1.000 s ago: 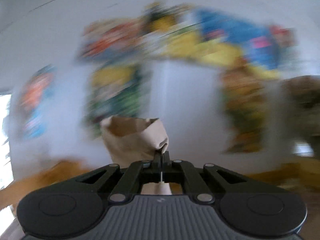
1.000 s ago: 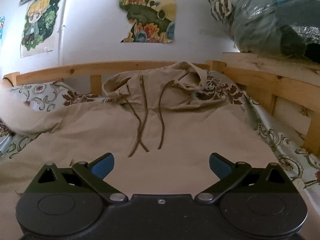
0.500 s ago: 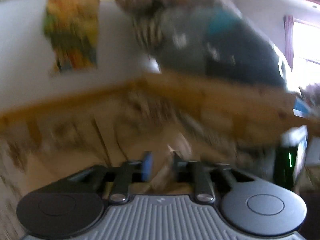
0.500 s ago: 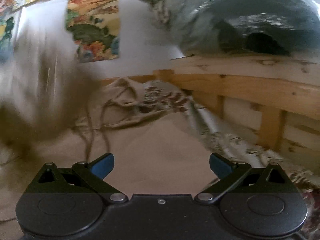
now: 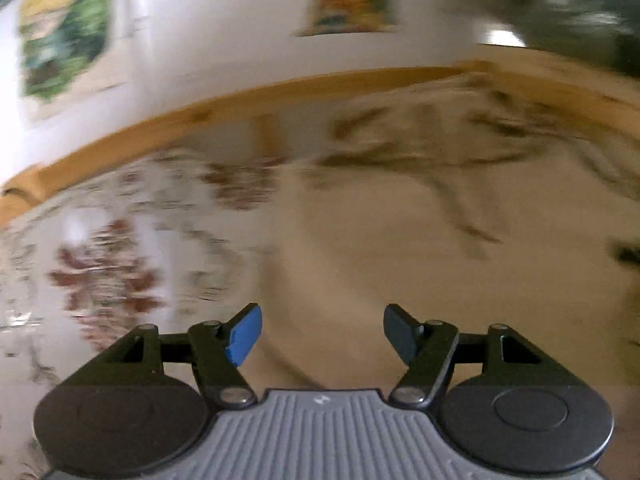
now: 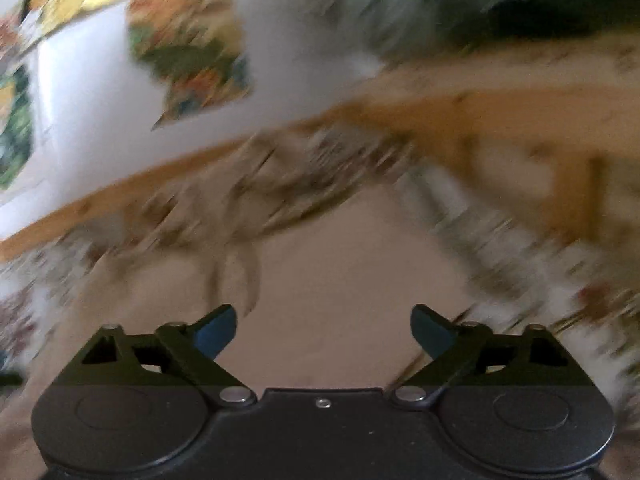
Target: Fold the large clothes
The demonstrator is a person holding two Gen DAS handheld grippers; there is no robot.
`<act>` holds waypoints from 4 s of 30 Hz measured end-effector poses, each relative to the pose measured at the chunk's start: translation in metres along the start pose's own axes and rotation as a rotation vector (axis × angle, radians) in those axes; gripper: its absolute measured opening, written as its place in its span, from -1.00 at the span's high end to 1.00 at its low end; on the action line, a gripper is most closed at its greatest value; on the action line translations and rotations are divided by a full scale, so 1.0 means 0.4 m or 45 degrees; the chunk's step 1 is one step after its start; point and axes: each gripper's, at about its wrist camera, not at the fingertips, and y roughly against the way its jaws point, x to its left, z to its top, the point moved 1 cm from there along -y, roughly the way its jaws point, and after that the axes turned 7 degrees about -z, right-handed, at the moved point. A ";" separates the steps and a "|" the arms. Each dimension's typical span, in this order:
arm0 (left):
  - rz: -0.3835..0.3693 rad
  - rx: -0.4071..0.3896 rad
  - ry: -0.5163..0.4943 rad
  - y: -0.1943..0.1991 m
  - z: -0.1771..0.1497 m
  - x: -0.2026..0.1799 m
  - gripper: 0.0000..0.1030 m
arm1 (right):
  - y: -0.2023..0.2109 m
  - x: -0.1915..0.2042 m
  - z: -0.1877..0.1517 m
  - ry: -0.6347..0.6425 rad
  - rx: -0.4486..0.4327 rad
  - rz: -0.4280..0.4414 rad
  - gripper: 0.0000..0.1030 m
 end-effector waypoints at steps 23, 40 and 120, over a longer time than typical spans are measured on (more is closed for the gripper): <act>-0.162 0.119 0.743 -0.233 0.015 0.286 0.86 | -0.029 0.141 -0.092 0.422 0.095 0.057 0.91; -0.134 0.133 0.749 -0.215 -0.010 0.290 0.57 | -0.014 0.116 -0.091 0.412 0.111 0.036 0.29; -0.392 -0.481 0.610 -0.505 0.350 0.197 0.96 | -0.416 0.227 0.435 0.540 -0.594 -0.319 0.94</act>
